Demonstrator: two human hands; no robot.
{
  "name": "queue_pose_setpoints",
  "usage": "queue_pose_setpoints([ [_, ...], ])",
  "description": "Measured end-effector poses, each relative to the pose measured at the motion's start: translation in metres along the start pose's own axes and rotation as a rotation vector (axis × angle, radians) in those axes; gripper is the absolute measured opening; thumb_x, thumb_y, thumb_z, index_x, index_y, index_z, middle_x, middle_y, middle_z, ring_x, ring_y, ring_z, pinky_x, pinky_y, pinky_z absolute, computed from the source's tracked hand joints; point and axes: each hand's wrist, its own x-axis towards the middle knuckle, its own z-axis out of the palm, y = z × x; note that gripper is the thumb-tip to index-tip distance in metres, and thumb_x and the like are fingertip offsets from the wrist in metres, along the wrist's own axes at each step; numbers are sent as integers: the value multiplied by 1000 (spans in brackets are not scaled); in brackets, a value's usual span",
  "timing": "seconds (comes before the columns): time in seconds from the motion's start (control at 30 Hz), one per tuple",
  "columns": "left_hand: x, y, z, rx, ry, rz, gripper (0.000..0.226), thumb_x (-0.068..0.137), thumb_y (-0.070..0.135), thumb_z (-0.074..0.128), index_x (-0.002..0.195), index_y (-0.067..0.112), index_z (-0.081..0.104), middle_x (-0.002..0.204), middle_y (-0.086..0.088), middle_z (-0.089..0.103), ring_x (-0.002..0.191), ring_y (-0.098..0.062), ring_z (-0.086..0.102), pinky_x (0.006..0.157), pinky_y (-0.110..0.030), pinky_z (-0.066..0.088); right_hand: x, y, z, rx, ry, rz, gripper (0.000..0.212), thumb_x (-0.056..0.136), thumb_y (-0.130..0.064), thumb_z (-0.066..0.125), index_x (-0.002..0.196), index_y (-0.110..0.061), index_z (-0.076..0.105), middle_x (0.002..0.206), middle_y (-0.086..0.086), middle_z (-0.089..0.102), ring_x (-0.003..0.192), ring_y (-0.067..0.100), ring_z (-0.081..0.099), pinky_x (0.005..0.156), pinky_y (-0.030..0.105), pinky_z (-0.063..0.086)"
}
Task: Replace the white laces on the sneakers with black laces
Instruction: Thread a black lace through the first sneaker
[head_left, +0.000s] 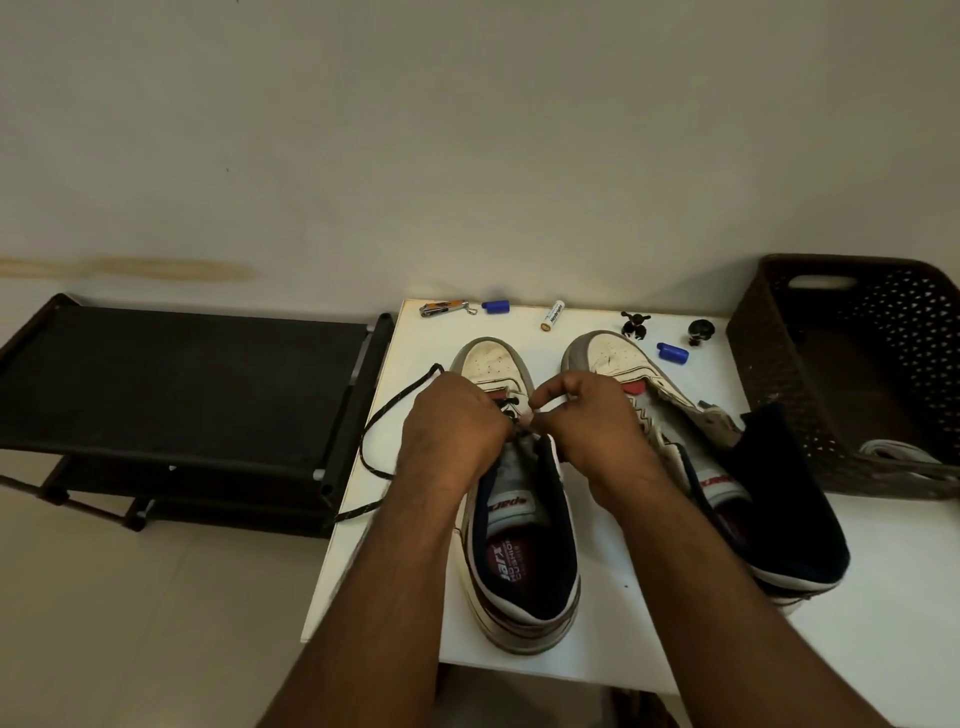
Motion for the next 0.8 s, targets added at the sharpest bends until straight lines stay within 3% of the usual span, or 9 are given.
queue_pose_setpoints([
  [0.2, 1, -3, 4, -111, 77, -27, 7, 76, 14, 70, 74, 13, 76, 73, -6, 70, 75, -26, 68, 74, -40, 59, -2, -2, 3, 95, 6, 3, 18, 76, 6, 73, 76, -7, 61, 55, 6, 55, 27, -1, 39, 32, 11, 29],
  [0.37, 4, -4, 4, -81, 100, -57, 11, 77, 18, 72, 85, 12, 75, 82, -7, 71, 80, -23, 68, 74, -35, 59, -2, 0, 6, 110, 28, 4, 20, 75, 5, 74, 73, -9, 60, 55, 5, 54, 26, -1, 36, 32, 12, 27],
  [0.6, 1, -9, 6, -192, 119, -121, 8, 74, 14, 75, 81, 9, 75, 76, -7, 70, 77, -23, 68, 74, -38, 59, 0, 3, 7, 40, 71, -36, 19, 74, -1, 77, 73, -13, 62, 62, -1, 57, 34, -4, 43, 39, 12, 33],
  [0.8, -2, -10, 14, -267, 168, -133, 12, 74, 16, 72, 84, 10, 76, 82, -9, 72, 81, -27, 70, 73, -40, 61, -2, 1, 7, 80, 44, -15, 17, 76, 3, 73, 74, -9, 61, 51, 1, 50, 26, 0, 36, 32, 13, 27],
])
